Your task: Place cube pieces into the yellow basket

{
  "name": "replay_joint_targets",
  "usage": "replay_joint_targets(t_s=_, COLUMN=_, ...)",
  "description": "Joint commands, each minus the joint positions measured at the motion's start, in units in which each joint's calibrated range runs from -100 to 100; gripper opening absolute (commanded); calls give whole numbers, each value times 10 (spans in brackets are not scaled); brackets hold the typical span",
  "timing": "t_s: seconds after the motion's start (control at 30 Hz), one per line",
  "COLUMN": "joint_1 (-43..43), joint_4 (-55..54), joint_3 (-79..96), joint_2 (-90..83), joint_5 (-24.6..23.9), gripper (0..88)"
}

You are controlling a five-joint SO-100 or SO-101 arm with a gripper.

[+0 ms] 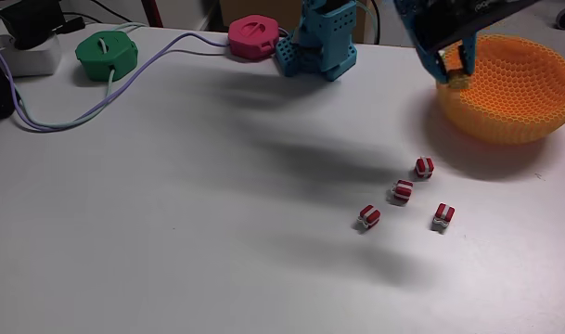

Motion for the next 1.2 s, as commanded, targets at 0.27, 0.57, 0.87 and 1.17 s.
replay_joint_targets(t_s=0.27, joint_1=-214, joint_4=-124, joint_3=49, joint_2=-24, joint_5=-195, gripper=11)
replay_joint_targets(t_s=0.57, joint_1=-145, joint_4=-146, joint_3=67, joint_2=-31, joint_5=-88, gripper=337)
replay_joint_targets(t_s=0.87, joint_1=5, joint_4=-129, joint_3=98, joint_2=-38, joint_5=50, gripper=263)
replay_joint_targets(t_s=1.17, joint_1=129, joint_4=-294, joint_3=170, joint_2=26, joint_5=111, gripper=250)
